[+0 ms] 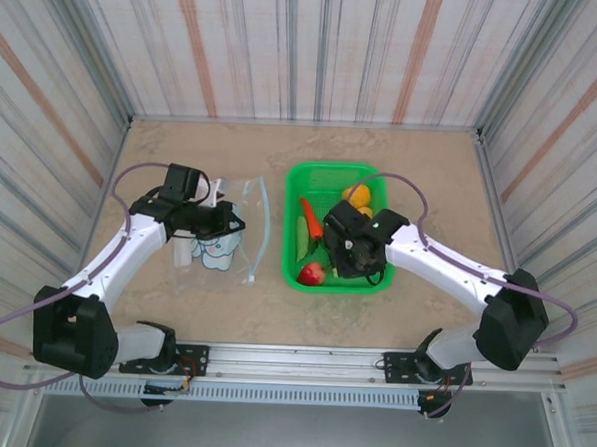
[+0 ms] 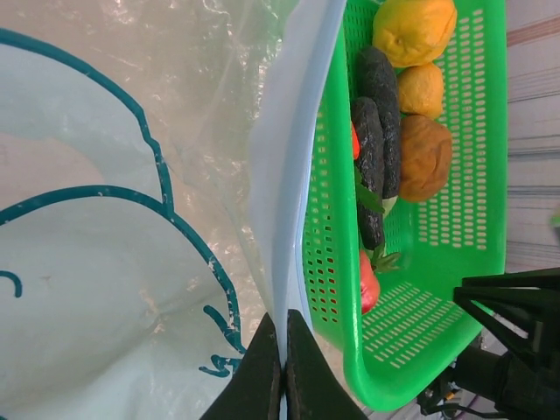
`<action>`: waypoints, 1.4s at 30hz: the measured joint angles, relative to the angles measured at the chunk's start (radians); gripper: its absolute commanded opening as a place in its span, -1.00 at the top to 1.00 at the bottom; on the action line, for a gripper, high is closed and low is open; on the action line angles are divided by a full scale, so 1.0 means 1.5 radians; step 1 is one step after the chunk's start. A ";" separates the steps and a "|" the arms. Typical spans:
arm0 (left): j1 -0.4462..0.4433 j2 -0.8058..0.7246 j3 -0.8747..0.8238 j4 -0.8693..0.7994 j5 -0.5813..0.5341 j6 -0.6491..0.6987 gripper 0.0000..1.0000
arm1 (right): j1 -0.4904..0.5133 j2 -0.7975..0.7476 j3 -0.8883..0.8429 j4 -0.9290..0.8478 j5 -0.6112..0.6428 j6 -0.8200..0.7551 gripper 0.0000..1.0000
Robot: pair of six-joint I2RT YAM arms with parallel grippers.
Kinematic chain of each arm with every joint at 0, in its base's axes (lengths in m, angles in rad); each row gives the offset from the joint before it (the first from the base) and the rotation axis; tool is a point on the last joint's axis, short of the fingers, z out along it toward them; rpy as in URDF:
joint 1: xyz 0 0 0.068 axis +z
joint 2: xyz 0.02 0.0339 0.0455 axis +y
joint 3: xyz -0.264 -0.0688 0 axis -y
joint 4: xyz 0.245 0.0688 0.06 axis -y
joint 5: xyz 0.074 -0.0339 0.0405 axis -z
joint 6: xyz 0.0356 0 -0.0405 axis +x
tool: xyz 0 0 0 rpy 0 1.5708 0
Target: Place the food in the zip-top bag and seal the zipper
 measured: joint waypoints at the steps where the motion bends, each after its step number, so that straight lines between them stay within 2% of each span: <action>1: 0.000 0.000 0.000 0.000 0.005 -0.005 1.00 | -0.002 0.000 0.023 0.003 -0.005 -0.005 0.24; 6: -0.001 -0.001 0.000 0.003 0.032 -0.033 1.00 | -0.026 0.039 0.125 0.030 -0.020 -0.046 0.21; 13: -0.014 -0.028 0.000 -0.005 0.034 -0.026 1.00 | -0.111 0.203 0.235 0.076 -0.084 -0.098 0.16; 19: -0.019 -0.040 -0.015 -0.021 0.020 -0.004 1.00 | -0.131 0.347 0.327 0.090 -0.103 -0.133 0.13; 22: -0.019 -0.040 -0.025 -0.026 0.010 0.002 1.00 | -0.131 0.388 0.337 0.098 -0.105 -0.143 0.13; 36: -0.019 -0.040 -0.030 -0.031 -0.002 0.016 1.00 | -0.130 0.454 0.316 0.123 -0.115 -0.143 0.11; 38: -0.018 -0.040 -0.030 -0.031 -0.002 0.018 1.00 | -0.132 0.466 0.316 0.126 -0.115 -0.143 0.17; 42: -0.013 -0.041 -0.030 -0.031 -0.004 0.018 1.00 | -0.133 0.470 0.316 0.127 -0.115 -0.144 0.49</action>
